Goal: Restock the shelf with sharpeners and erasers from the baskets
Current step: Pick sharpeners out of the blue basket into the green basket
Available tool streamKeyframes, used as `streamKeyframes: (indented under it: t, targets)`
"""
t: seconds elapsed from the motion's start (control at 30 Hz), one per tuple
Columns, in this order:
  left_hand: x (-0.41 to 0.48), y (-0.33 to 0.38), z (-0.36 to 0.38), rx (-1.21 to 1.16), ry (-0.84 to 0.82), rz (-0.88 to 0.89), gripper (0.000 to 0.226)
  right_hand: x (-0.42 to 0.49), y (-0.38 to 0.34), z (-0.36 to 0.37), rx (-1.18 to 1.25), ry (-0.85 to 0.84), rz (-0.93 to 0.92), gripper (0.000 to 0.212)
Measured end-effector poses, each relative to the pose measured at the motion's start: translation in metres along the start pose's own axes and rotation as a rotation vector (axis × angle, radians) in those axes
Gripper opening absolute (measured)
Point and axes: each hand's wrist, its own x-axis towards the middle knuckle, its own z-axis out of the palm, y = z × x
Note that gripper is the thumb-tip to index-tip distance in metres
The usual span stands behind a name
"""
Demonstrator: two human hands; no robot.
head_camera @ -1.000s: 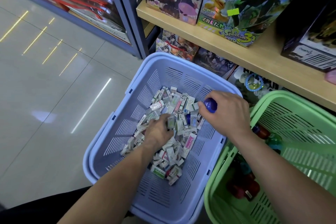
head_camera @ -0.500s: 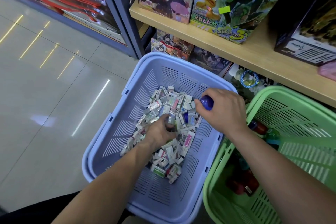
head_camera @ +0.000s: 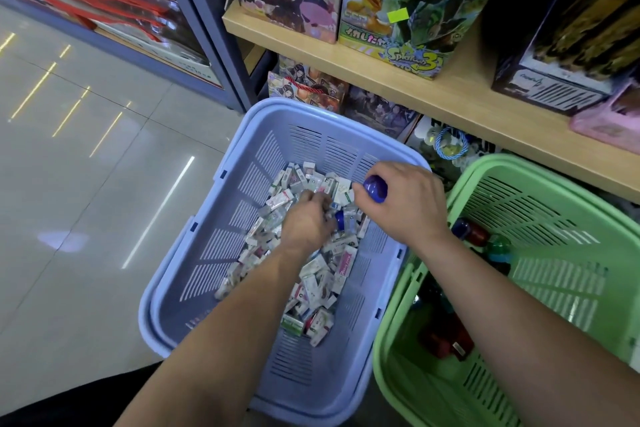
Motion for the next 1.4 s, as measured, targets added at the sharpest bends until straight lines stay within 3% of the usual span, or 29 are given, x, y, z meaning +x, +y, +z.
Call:
streamKeyframes:
  t: [0.1, 0.2, 0.37, 0.5, 0.6, 0.7, 0.87, 1.07, 1.27, 1.4]
  targets:
    - [-0.002, -0.002, 0.011, 0.095, 0.044, 0.077, 0.025, 0.0, 0.0, -0.001, 0.006, -0.001, 0.013, 0.033]
    - [-0.017, -0.016, 0.025, 0.272, -0.001, 0.182, 0.033, 0.0, 0.0, -0.002, 0.019, -0.008, 0.021, 0.035]
    - [-0.022, -0.036, 0.012, 0.324, -0.067, 0.129, 0.031, 0.001, 0.0, -0.002, 0.026, -0.021, 0.027, 0.036]
    - [-0.018, -0.042, 0.002, 0.232, -0.209, 0.036, 0.034, 0.001, -0.001, -0.002, 0.031, -0.012, 0.028, 0.036]
    - [-0.005, -0.031, 0.006, 0.225, -0.223, -0.026, 0.024, 0.001, -0.001, -0.002, 0.022, -0.011, 0.031, 0.035]
    - [0.003, -0.015, 0.015, 0.039, -0.218, -0.097, 0.018, 0.001, -0.001, -0.001, 0.024, 0.001, 0.033, 0.035]
    - [-0.005, -0.002, 0.039, -0.152, -0.094, -0.194, 0.035, 0.0, 0.0, 0.0, 0.022, 0.002, 0.038, 0.035]
    - [-0.006, 0.002, 0.044, -0.331, 0.009, -0.253, 0.037, 0.0, 0.0, 0.0, 0.001, -0.001, 0.03, 0.034]
    - [-0.005, 0.005, 0.04, -0.155, -0.066, -0.212, 0.033, 0.0, 0.0, 0.001, -0.003, -0.002, 0.029, 0.036]
    - [-0.005, 0.004, 0.033, -0.102, -0.139, -0.119, 0.043, 0.001, 0.001, 0.001, -0.003, 0.008, 0.033, 0.036]
